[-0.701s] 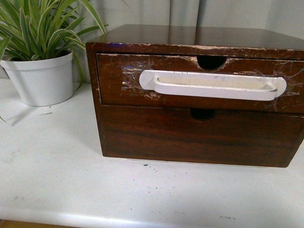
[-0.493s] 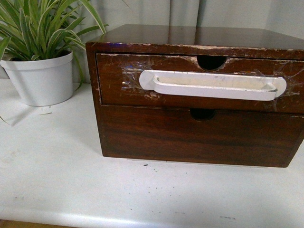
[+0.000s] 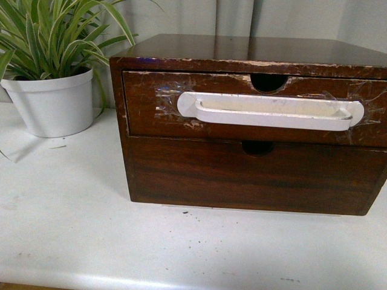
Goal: Open drawer
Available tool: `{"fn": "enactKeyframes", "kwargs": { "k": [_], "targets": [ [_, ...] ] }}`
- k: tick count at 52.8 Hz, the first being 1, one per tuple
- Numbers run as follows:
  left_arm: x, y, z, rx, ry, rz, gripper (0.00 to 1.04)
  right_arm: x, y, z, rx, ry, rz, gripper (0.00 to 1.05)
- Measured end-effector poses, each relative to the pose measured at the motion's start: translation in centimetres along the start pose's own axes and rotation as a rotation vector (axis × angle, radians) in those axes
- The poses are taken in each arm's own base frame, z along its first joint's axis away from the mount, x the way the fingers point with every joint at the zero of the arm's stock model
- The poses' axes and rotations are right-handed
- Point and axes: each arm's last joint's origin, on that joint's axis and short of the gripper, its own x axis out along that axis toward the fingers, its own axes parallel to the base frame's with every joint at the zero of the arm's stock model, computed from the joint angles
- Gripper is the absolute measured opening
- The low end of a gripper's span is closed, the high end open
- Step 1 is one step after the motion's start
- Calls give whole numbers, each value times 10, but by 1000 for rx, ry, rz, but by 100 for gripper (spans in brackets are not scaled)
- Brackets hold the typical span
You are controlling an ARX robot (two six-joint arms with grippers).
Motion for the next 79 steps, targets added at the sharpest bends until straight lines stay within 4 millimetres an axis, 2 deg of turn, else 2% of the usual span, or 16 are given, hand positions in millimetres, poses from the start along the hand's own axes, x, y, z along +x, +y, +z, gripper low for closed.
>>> {"fn": "enactKeyframes", "kwargs": {
  "k": [45,52,57,65,73,79],
  "targets": [
    [0,0,0,-3,2,13,98,0,0,0,0,2,0,96],
    [3,-1,0,-47,43,236,98,2,1,1,23,152,303,96],
    [11,-8,15,-4,70,90,98,8,4,20,-72,171,461,96],
    [29,-20,40,193,127,-222,98,28,1,49,-273,187,505,96],
    [58,-30,65,439,185,-484,98,54,3,73,-462,193,552,96],
    [84,-38,81,566,218,-601,98,74,6,89,-579,187,565,96]
  ]
}}
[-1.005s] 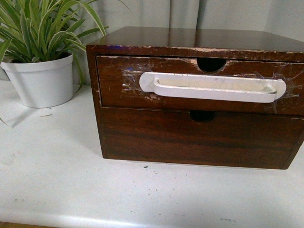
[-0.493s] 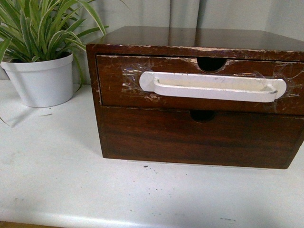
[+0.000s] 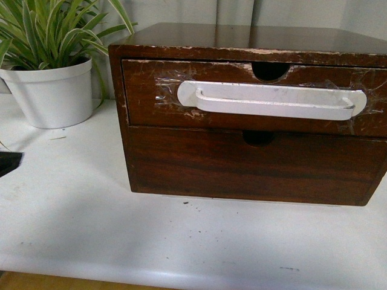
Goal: Open drawer
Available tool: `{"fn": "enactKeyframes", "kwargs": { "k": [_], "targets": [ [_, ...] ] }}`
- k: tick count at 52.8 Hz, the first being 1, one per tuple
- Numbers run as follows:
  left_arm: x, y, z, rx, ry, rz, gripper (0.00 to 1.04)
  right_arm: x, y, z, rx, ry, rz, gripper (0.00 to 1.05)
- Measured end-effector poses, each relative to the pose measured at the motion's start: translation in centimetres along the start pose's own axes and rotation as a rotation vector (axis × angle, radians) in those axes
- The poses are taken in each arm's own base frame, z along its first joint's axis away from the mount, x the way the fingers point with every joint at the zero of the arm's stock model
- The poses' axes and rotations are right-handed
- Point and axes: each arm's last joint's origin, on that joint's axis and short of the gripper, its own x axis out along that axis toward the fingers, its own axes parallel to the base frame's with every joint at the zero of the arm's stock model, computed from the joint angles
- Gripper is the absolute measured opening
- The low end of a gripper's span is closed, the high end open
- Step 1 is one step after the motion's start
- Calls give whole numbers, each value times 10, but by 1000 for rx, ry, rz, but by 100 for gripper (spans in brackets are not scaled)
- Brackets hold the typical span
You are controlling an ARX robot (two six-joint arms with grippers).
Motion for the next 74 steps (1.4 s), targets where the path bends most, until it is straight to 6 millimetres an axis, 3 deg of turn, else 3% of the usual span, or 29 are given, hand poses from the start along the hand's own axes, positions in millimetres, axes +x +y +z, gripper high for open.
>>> {"fn": "enactKeyframes", "kwargs": {
  "k": [8,15,25,38,61,74],
  "targets": [
    [32,15,30,140,15,-121,98,21,-16,12,-108,68,38,96],
    [57,12,50,221,32,-233,98,34,-19,23,-198,108,110,96],
    [93,1,63,291,52,-347,98,50,-16,31,-306,139,192,96],
    [131,2,80,320,53,-389,98,68,-10,29,-382,179,288,96],
    [168,-9,81,339,87,-449,98,89,-17,29,-387,197,294,96],
    [171,-12,80,351,104,-486,98,104,-14,24,-381,210,320,96]
  ]
}}
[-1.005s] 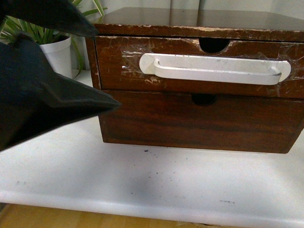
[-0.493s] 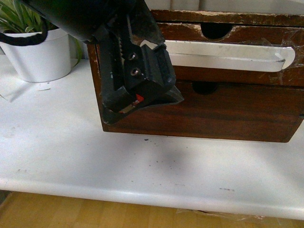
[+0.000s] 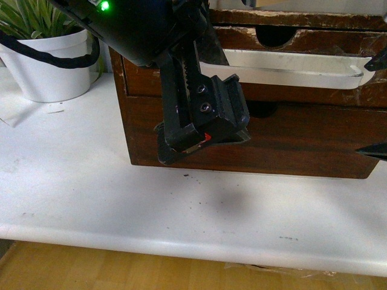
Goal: Open drawer
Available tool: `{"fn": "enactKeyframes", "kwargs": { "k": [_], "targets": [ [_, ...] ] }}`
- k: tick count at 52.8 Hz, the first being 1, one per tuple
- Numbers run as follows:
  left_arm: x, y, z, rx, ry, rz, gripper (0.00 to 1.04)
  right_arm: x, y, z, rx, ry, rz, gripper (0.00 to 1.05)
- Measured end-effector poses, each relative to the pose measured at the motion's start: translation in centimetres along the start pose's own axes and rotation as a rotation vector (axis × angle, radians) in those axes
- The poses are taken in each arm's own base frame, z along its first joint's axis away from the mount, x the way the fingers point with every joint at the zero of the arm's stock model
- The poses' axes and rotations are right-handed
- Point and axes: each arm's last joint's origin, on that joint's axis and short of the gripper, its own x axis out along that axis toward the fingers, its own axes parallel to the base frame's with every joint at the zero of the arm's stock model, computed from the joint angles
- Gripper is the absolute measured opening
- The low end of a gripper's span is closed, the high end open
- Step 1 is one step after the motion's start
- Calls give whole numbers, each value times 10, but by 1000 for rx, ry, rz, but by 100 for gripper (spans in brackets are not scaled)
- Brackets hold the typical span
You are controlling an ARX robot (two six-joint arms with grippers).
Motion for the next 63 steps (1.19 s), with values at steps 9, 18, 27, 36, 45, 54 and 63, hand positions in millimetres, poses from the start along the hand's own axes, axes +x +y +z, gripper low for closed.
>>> {"fn": "enactKeyframes", "kwargs": {
  "k": [9,18,27,36,45,54,63],
  "targets": [
    [2,-1,0,3,1,-4,98,10,-3,5,1,-5,-2,96],
    [2,-1,1,9,0,-4,98,23,-3,13,8,-9,21,96],
    [2,-1,0,13,0,-4,98,29,-2,15,7,13,41,96],
    [2,-1,-1,21,1,-8,98,33,-3,14,4,28,73,96],
    [0,-4,-2,43,12,-36,98,31,-1,15,-4,18,123,96],
    [-8,-13,-1,89,46,-97,99,22,6,16,-23,2,174,96],
    [-18,-29,3,147,70,-144,99,10,19,16,-55,-20,218,96]
  ]
}}
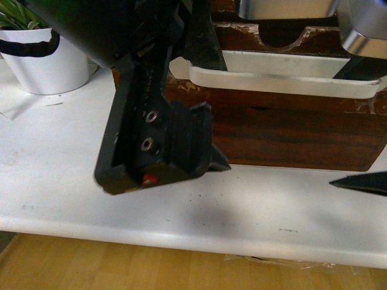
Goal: Open drawer
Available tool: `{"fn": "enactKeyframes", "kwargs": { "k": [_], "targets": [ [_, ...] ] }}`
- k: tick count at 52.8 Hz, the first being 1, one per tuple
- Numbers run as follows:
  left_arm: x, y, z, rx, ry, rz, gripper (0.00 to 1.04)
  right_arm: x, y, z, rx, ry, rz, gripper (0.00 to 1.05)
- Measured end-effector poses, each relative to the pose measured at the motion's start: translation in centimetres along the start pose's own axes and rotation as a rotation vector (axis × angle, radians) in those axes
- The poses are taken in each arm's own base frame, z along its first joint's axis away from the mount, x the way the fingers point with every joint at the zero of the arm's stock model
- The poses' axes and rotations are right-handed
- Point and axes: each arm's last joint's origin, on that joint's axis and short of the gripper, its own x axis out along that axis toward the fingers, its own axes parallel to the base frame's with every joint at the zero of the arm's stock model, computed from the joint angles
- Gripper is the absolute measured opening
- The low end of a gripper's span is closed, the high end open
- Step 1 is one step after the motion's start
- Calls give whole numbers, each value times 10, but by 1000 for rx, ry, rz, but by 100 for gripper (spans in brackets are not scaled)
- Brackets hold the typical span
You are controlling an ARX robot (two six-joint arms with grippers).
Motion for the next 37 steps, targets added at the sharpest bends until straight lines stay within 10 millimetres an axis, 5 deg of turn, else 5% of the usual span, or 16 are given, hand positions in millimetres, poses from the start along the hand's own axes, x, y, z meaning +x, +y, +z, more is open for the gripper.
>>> {"fn": "enactKeyframes", "kwargs": {
  "k": [23,37],
  "targets": [
    [-18,-41,10,99,7,-32,99,-12,32,-1,-32,-41,48,96],
    [-22,-36,2,38,-96,155,98,-28,31,-3,50,-171,-86,96]
  ]
}}
